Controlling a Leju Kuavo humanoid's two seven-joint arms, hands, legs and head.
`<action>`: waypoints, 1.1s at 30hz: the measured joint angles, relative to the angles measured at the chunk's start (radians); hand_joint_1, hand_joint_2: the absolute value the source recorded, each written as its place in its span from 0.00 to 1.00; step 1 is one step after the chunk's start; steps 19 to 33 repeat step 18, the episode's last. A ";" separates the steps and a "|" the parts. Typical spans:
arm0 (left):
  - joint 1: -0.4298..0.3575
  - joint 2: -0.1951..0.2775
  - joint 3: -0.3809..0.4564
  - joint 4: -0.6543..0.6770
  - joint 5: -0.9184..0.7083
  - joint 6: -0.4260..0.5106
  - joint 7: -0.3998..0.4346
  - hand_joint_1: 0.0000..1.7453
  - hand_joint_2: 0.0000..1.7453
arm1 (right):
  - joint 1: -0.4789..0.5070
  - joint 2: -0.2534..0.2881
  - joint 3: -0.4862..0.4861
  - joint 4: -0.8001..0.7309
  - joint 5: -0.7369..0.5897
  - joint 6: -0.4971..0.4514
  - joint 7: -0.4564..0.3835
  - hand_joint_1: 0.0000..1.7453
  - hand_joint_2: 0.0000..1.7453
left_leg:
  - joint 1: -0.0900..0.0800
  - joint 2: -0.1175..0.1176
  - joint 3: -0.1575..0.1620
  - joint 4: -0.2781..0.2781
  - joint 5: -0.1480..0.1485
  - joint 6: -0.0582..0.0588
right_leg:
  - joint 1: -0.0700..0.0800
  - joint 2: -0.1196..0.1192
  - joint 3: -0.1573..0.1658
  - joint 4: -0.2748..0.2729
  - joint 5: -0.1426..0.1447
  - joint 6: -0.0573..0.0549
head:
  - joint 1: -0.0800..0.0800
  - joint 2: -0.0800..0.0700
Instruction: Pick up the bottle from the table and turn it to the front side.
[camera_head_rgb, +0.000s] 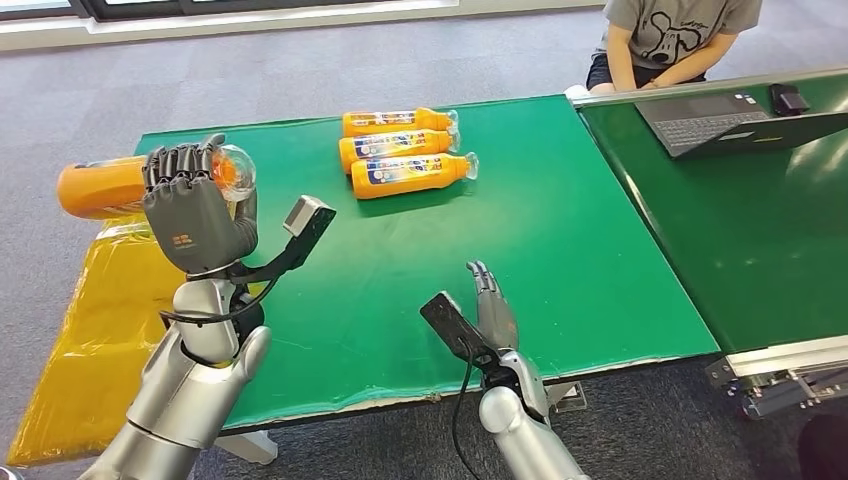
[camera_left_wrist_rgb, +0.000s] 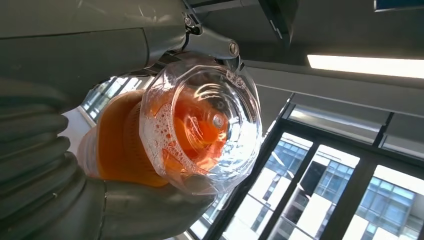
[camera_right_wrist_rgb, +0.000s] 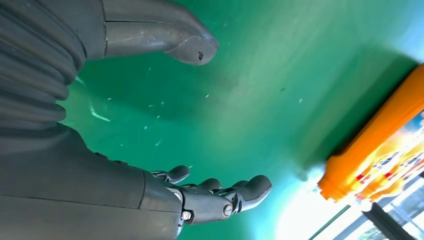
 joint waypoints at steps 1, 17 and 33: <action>-0.015 0.026 -0.037 0.016 0.000 -0.010 0.041 1.00 1.00 | 0.003 0.000 -0.004 0.000 0.004 -0.001 0.002 0.00 1.00 | 0.000 0.001 0.000 0.000 0.000 0.000 | 0.000 0.001 0.000 0.000 0.000 0.000 | 0.000 0.000; -0.017 0.189 -0.159 0.239 0.000 -0.063 0.069 1.00 1.00 | 0.044 -0.001 -0.058 0.000 0.021 -0.003 0.003 0.00 1.00 | 0.000 0.002 -0.001 0.000 0.000 0.000 | 0.000 0.002 -0.001 0.000 0.000 0.000 | 0.000 0.000; -0.017 0.190 -0.159 0.241 0.000 -0.064 0.068 1.00 1.00 | 0.044 -0.002 -0.058 0.000 0.021 -0.003 0.003 0.00 1.00 | 0.000 0.002 -0.001 0.000 0.000 0.000 | 0.000 0.002 -0.001 0.000 0.000 0.000 | 0.000 0.000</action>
